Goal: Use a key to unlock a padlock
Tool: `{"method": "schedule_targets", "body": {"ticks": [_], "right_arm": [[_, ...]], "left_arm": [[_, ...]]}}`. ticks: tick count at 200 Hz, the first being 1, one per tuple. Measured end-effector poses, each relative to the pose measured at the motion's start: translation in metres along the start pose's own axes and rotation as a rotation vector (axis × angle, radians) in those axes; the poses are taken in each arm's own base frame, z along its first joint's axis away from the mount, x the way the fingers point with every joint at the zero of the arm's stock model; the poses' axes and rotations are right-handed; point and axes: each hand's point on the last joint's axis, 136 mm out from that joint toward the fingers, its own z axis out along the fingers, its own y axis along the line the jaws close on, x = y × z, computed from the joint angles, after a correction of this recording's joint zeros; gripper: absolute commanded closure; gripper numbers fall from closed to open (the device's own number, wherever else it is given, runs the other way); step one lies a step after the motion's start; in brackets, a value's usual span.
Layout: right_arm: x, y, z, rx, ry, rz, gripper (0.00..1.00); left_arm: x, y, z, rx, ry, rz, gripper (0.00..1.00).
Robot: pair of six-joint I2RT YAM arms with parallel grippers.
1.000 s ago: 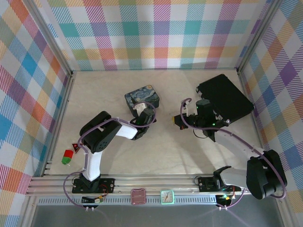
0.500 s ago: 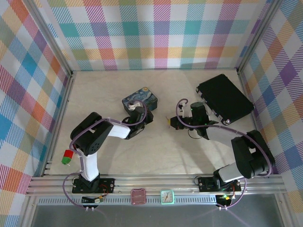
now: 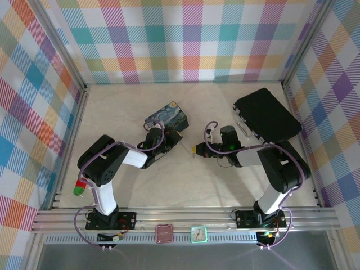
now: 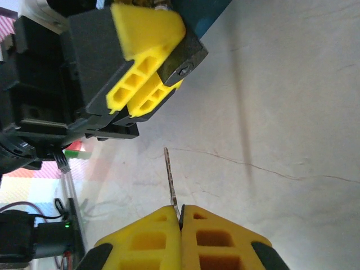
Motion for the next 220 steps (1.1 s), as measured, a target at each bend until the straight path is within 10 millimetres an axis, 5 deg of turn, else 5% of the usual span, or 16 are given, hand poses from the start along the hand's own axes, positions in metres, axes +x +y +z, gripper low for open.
{"method": "schedule_targets", "body": {"ticks": [34,220], "right_arm": [[0.002,-0.004,0.012,-0.039,0.020,0.059,1.00],[-0.033,0.018,0.021,-0.112,-0.022,-0.005,1.00]], "left_arm": [[0.001,-0.017,0.004,0.132,0.012,-0.046,1.00],[-0.003,-0.015,-0.007,0.229,0.031,-0.088,1.00]]}}
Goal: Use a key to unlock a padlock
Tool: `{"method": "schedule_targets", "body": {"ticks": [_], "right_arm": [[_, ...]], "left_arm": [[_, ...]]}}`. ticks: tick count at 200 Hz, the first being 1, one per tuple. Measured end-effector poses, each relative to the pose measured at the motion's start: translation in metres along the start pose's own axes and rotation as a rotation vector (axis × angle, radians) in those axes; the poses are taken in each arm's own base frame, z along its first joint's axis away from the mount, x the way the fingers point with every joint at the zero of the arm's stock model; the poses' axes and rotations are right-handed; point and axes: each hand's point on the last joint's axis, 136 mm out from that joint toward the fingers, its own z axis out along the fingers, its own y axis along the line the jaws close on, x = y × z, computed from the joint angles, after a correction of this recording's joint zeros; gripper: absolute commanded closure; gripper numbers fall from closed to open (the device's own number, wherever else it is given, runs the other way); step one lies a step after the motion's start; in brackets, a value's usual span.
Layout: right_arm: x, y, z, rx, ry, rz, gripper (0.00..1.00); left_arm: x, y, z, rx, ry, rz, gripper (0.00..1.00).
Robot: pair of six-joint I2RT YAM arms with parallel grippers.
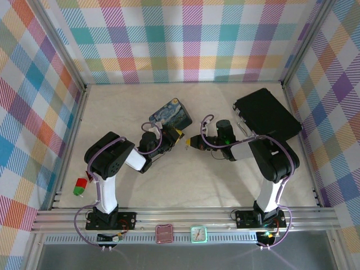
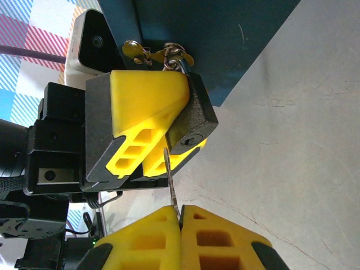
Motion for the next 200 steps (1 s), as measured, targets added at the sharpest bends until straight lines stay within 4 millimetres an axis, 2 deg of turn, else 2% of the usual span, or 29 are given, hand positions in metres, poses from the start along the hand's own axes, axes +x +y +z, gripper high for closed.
{"method": "schedule_targets", "body": {"ticks": [100,169,200], "right_arm": [[-0.001,0.000,0.001,-0.005,-0.010,0.010,1.00],[0.016,-0.006,0.003,0.009,0.013,0.036,1.00],[0.015,-0.007,0.003,0.013,0.005,0.040,1.00]], "left_arm": [[0.000,0.000,0.000,0.000,0.000,0.000,1.00],[0.000,0.000,0.000,0.001,-0.001,0.000,1.00],[0.000,0.000,0.000,0.001,0.000,0.000,1.00]]}}
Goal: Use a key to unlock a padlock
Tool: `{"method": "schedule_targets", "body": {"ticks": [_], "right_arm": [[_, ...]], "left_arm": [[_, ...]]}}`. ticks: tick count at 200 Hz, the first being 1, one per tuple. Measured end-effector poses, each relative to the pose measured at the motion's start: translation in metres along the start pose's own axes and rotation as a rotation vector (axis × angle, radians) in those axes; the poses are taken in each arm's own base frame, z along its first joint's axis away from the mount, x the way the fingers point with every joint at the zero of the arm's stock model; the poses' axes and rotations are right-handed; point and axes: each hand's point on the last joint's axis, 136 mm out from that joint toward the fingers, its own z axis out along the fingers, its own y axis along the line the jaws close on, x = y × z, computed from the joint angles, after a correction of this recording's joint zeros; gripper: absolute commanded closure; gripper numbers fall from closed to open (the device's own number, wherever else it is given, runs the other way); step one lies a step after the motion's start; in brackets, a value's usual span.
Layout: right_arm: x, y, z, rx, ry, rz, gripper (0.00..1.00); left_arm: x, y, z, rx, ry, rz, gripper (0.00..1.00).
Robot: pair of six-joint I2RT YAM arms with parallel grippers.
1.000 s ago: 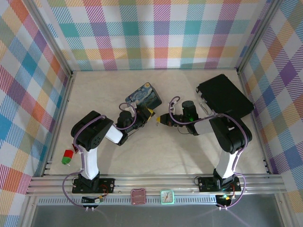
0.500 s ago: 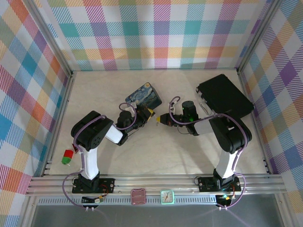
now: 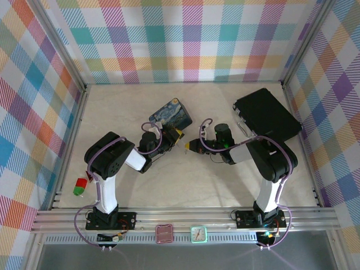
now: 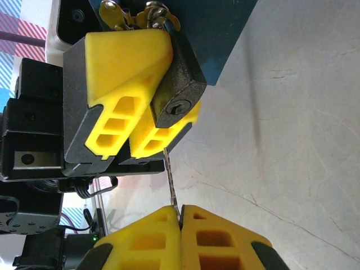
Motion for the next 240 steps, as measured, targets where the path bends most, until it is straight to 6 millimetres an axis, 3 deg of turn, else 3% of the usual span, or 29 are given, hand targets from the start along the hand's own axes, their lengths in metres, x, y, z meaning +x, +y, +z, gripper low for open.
{"method": "schedule_targets", "body": {"ticks": [240], "right_arm": [[-0.014,0.001,0.007,-0.012,-0.017,0.003,1.00]], "left_arm": [[0.007,-0.002,-0.001,0.008,0.024,0.003,1.00]]}}
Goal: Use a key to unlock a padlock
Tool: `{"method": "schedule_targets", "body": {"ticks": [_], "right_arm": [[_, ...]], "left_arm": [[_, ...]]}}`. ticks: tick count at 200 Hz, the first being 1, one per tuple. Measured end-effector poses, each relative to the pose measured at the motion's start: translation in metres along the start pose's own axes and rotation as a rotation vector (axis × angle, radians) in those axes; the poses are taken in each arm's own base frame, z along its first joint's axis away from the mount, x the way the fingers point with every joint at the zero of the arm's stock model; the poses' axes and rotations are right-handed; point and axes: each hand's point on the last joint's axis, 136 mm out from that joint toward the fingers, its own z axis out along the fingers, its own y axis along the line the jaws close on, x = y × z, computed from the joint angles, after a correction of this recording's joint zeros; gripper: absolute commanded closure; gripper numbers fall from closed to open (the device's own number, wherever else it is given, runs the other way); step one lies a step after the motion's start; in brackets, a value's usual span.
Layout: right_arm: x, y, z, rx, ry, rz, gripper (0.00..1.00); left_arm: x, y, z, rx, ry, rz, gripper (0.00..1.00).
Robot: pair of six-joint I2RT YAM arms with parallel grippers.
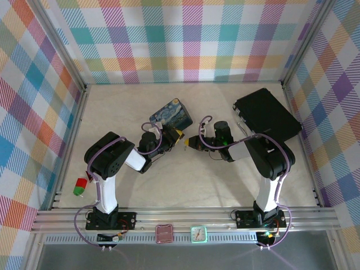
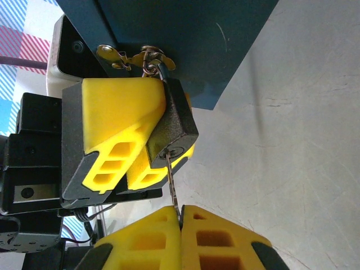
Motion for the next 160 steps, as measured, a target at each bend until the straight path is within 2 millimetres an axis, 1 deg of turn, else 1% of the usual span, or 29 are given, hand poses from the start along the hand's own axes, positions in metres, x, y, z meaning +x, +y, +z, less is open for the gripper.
{"method": "schedule_targets", "body": {"ticks": [37,105,160], "right_arm": [[-0.003,-0.002,-0.003,-0.001,-0.005,0.011,1.00],[-0.001,0.000,-0.006,-0.002,0.011,0.035,1.00],[-0.010,0.005,-0.006,-0.058,-0.035,0.155,1.00]], "left_arm": [[0.001,-0.002,-0.001,0.005,0.009,0.001,1.00],[0.004,-0.003,-0.004,0.005,0.019,0.003,1.00],[-0.001,-0.010,-0.002,0.028,0.001,0.012,1.00]]}}
